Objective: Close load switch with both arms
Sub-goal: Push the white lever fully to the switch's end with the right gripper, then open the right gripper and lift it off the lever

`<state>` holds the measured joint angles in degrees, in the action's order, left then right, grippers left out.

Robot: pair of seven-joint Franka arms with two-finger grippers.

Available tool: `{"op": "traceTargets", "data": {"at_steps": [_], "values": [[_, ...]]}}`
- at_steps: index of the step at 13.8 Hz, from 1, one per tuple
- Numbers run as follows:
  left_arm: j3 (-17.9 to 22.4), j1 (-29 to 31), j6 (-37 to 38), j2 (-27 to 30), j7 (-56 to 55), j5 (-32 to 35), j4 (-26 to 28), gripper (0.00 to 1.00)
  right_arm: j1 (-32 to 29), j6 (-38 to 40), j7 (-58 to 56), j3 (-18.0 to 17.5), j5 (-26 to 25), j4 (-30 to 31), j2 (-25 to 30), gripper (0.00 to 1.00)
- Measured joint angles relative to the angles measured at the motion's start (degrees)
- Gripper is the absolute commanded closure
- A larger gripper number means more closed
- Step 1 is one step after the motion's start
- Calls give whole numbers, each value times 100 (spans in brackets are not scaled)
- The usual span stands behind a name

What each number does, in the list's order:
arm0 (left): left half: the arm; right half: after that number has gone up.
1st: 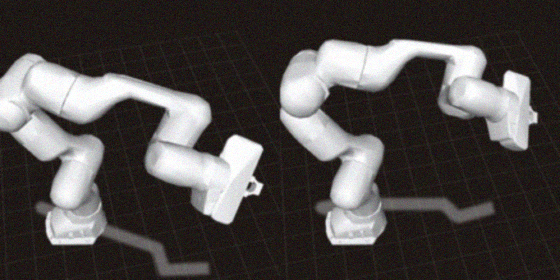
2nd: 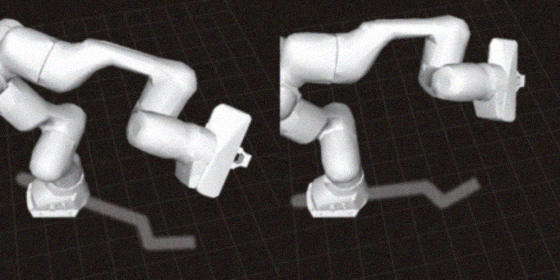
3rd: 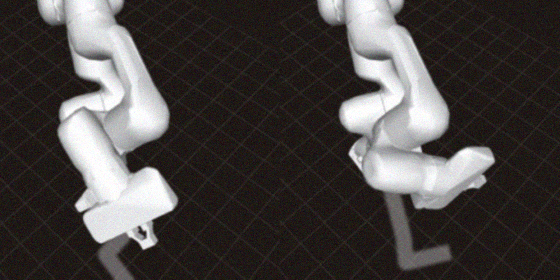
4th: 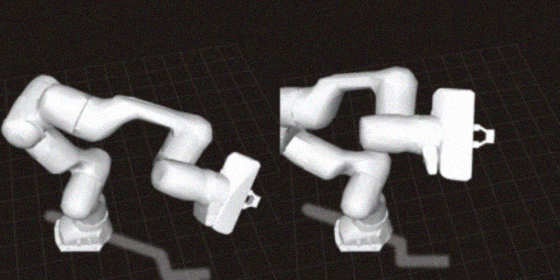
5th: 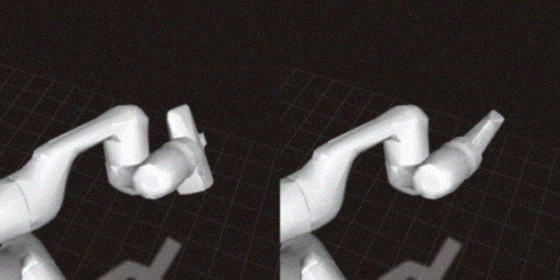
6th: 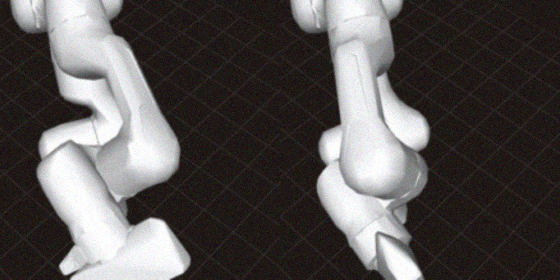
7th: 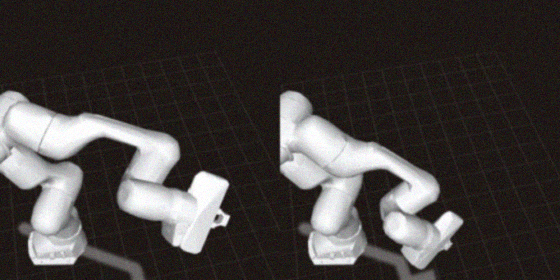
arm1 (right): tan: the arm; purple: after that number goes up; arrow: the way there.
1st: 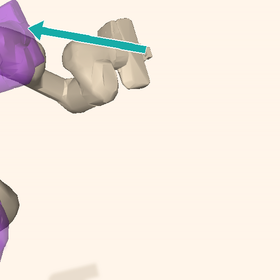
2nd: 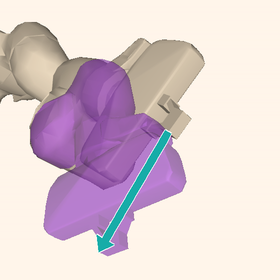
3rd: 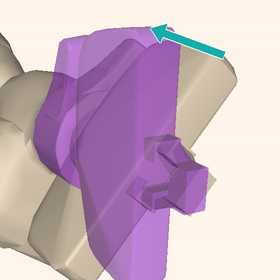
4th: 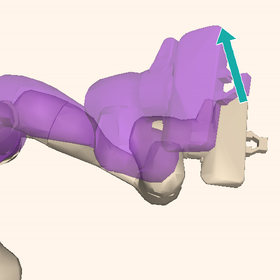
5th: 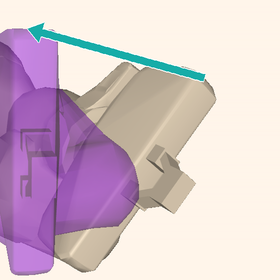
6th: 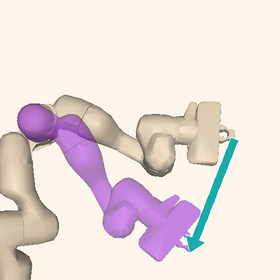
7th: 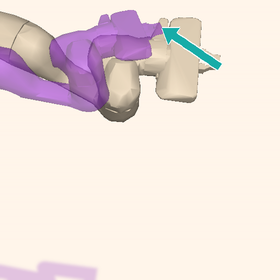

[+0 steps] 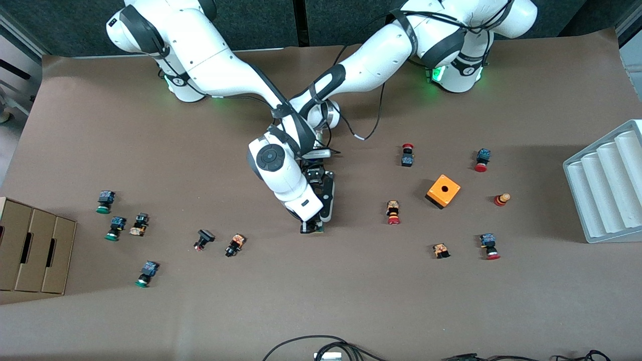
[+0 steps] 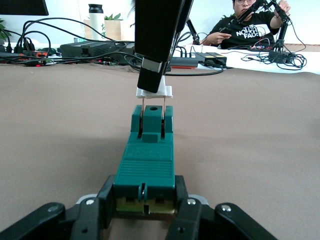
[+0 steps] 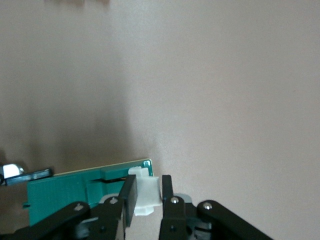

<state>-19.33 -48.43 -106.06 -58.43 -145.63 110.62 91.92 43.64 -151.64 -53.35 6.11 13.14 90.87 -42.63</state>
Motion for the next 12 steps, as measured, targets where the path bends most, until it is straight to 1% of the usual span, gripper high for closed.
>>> {"op": "traceTargets", "data": {"at_steps": [12], "values": [[0, 0, 0, 0, 0, 0, 0, 72, -23, -127, 2, 16, 0, -227, -265, 72]]}}
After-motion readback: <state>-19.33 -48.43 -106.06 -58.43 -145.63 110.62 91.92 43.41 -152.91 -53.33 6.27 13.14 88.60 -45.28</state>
